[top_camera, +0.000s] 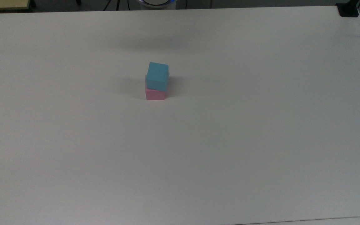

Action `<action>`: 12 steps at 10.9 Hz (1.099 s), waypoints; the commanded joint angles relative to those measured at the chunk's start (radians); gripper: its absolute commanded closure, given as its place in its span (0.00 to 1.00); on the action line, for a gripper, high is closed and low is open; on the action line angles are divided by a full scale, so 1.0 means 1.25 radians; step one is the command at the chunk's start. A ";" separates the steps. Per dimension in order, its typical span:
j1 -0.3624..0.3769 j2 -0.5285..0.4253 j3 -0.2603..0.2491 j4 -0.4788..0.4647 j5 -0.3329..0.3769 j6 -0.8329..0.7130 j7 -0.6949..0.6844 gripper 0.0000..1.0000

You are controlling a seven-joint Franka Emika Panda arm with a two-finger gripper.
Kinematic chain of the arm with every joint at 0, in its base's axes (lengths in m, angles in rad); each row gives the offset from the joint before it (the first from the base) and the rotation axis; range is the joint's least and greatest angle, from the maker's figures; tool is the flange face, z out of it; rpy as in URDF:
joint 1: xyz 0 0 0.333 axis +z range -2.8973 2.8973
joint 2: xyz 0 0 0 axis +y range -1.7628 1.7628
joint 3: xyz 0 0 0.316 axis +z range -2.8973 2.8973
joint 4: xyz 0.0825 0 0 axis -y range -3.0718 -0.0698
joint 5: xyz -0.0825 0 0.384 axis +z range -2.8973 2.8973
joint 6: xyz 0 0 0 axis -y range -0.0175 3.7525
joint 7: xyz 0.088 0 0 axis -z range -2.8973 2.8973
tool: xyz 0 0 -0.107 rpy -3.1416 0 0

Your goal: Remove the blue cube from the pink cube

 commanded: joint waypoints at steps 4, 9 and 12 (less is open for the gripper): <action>0.003 0.000 0.015 0.004 0.002 -0.033 0.026 0.00; 0.003 0.000 0.015 0.004 0.002 -0.031 0.026 0.00; 0.001 0.000 0.015 0.004 0.004 -0.052 0.025 0.00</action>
